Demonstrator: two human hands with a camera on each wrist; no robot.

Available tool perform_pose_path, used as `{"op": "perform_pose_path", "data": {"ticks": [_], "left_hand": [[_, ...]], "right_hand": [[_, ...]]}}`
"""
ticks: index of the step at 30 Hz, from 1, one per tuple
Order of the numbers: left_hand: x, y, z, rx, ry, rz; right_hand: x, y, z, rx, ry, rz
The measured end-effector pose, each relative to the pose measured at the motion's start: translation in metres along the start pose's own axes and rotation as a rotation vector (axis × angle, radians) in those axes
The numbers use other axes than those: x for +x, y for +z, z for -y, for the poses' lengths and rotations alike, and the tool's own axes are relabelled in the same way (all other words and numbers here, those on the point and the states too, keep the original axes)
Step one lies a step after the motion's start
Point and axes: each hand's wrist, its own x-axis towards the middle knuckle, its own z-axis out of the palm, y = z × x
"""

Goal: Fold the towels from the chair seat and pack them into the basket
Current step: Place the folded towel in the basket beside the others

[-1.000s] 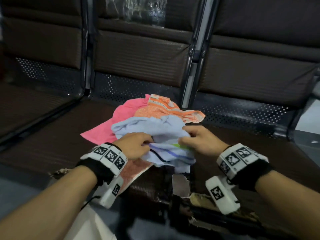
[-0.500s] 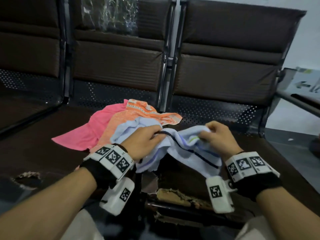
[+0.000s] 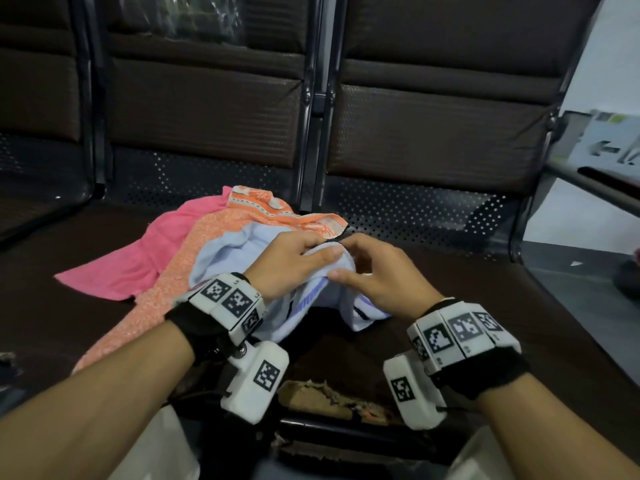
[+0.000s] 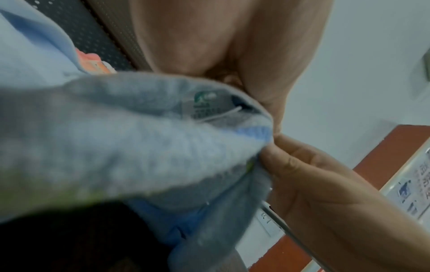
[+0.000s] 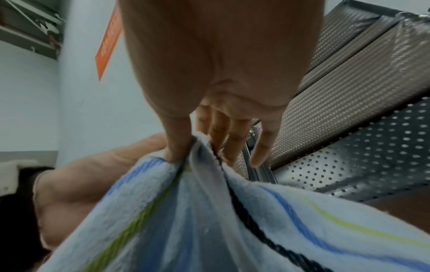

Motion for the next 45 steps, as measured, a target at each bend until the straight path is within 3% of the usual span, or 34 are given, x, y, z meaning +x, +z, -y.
{"op": "perform_pose_path", "data": {"ticks": [5,10,14,19,24,27,33,36,38,42,45], "left_hand": [[0.008,0.008,0.006,-0.079,-0.049,0.115],[0.010,0.009,0.017,0.133,-0.049,0.225],[0.013,0.007,0.021,0.153,-0.084,0.138],[0.016,0.008,0.002,-0.077,0.024,0.026],[0.009,0.015,-0.013,-0.173,0.042,0.066],[0.004,0.019,-0.015,-0.167,0.062,0.051],[-0.007,0.019,-0.009,-0.177,0.039,0.030],[-0.007,0.021,-0.012,-0.221,0.026,0.039],[-0.008,0.024,-0.012,-0.225,0.001,0.013],[-0.008,0.029,-0.003,-0.153,-0.003,0.043],[-0.010,0.032,0.009,0.092,-0.001,0.224]], "right_hand": [[0.003,-0.013,-0.020,0.083,0.010,-0.060],[-0.002,-0.035,-0.045,0.352,0.164,-0.281],[-0.010,-0.050,-0.056,0.484,0.300,-0.394],[-0.022,-0.042,-0.054,0.137,0.299,-0.253],[-0.022,-0.027,-0.021,0.338,0.193,-0.149],[-0.023,-0.025,-0.013,0.274,0.169,-0.110],[-0.025,-0.026,-0.004,0.317,0.140,-0.163],[-0.025,-0.022,-0.001,0.084,0.124,-0.033],[-0.025,-0.021,0.000,0.008,0.102,-0.027],[-0.024,-0.029,-0.005,0.395,0.095,-0.248],[-0.023,-0.034,-0.009,0.763,0.166,-0.325]]}}
